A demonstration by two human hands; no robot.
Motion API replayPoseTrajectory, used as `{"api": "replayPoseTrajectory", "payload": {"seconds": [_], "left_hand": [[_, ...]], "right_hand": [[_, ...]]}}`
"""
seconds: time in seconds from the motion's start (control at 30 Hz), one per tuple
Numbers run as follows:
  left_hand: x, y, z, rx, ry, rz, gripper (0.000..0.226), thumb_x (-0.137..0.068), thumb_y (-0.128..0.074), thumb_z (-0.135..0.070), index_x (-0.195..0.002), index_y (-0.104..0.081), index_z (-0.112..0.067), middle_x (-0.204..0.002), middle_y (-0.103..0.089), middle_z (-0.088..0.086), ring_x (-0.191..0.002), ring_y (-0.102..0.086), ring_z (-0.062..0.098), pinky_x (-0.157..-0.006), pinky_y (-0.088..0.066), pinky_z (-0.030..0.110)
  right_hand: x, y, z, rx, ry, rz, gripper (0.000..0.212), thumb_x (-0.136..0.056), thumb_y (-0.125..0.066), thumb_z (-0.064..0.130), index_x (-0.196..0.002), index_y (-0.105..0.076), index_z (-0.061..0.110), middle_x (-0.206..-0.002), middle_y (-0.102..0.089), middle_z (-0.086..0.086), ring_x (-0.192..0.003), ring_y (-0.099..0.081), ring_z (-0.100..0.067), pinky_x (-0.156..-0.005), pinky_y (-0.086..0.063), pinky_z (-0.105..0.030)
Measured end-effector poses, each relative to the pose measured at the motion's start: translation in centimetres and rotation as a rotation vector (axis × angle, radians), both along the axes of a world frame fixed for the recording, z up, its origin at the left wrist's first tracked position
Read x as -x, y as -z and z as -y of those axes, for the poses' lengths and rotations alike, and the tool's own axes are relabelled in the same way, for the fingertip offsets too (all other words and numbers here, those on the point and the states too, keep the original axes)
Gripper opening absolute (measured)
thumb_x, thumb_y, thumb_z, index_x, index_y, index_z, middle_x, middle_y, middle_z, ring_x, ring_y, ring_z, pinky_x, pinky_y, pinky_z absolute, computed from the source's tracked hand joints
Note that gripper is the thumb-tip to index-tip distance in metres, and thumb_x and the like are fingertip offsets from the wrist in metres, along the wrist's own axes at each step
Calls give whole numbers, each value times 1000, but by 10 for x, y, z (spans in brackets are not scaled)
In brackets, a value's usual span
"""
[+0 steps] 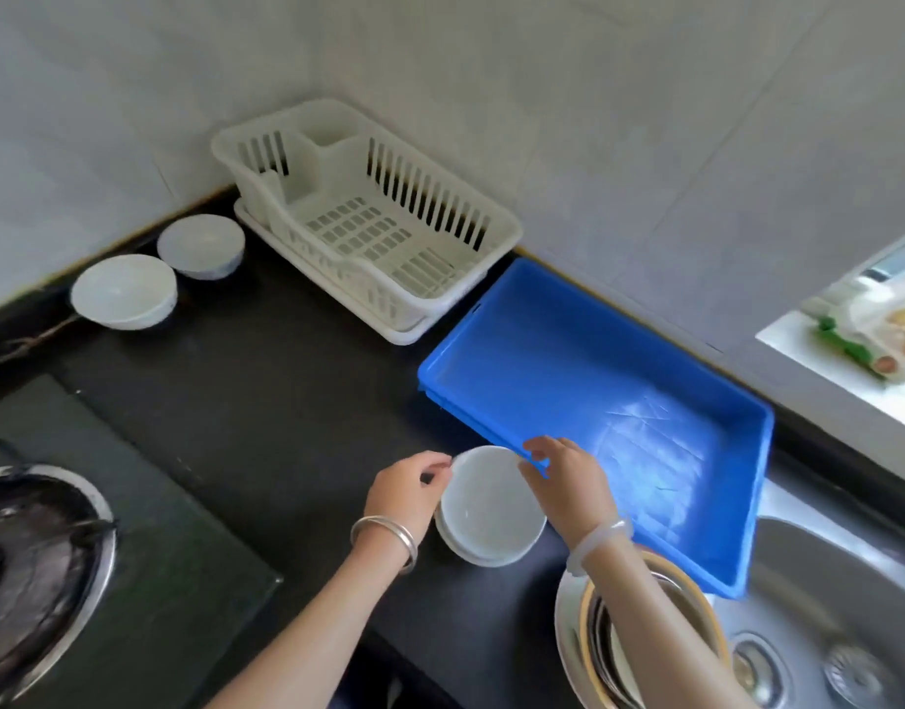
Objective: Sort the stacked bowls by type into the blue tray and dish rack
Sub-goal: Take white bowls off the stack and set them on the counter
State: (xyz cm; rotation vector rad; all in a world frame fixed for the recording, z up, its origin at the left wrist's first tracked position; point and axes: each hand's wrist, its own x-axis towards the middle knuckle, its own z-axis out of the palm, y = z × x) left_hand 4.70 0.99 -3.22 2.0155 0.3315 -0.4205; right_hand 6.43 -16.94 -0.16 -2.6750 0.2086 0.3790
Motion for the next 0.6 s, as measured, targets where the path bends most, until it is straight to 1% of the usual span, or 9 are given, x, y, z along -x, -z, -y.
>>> {"api": "replayPoseTrajectory", "payload": {"seconds": [0.07, 0.13, 0.23, 0.3, 0.37, 0.43, 0.5, 0.6], "left_hand": [[8, 1, 8, -30, 7, 13, 24, -88, -55, -26, -110, -63, -31, -99, -65, -14, -84, -58, 6, -74, -42, 21], [14, 3, 12, -56, -6, 20, 27, -88, -55, -21, -112, -61, -32, -102, -64, -13, -87, -59, 9, -74, -44, 21], [18, 5, 14, -77, -49, 20, 27, -88, -55, -20, -113, -62, -29, -106, -66, -8, -88, -60, 11, -76, -47, 24], [19, 5, 15, -63, -82, 20, 26, -89, -53, -20, -112, -63, -26, -108, -67, -5, -90, -63, 14, -82, -51, 28], [20, 5, 15, -32, -115, 13, 25, -90, -50, -20, -110, -64, -23, -108, -68, -1, -93, -65, 18, -88, -54, 36], [19, 4, 15, -27, -123, 6, 25, -91, -48, -17, -110, -65, -21, -108, -68, 1, -95, -65, 20, -89, -54, 40], [18, 6, 15, -46, -115, -3, 25, -91, -49, -15, -109, -66, -21, -106, -69, 1, -95, -65, 19, -89, -54, 40], [16, 6, 16, -82, -91, -23, 24, -90, -52, -19, -111, -65, -22, -106, -69, 0, -94, -65, 18, -89, -54, 38]], "right_hand": [[9, 6, 7, 45, 10, -23, 22, -91, -53, 23, -109, -64, 16, -108, -66, -4, -98, -60, -25, -73, -36, -26], [15, 9, 9, 88, 15, -12, 20, -92, -50, 23, -101, -64, 12, -102, -67, -8, -93, -60, -28, -68, -36, -29], [18, 12, 6, 170, 13, 9, 21, -94, -42, 22, -95, -57, 7, -95, -66, -11, -84, -59, -31, -62, -32, -29], [16, 12, 4, 208, -2, 2, 20, -96, -39, 20, -96, -54, 7, -96, -66, -12, -84, -59, -31, -62, -31, -28], [15, 11, 3, 230, -14, -8, 14, -97, -38, 18, -96, -49, 10, -97, -67, -14, -88, -61, -33, -63, -32, -28], [17, 9, 5, 212, -1, -7, 12, -98, -37, 18, -98, -46, 9, -97, -67, -15, -89, -62, -34, -62, -32, -28], [20, 6, 7, 177, 26, 1, 15, -99, -38, 19, -101, -47, 8, -96, -67, -16, -86, -60, -35, -62, -31, -28], [25, -4, 15, 79, 126, 31, 16, -98, -40, 22, -100, -49, 9, -97, -65, -17, -75, -49, -30, -62, -31, -28]]}}
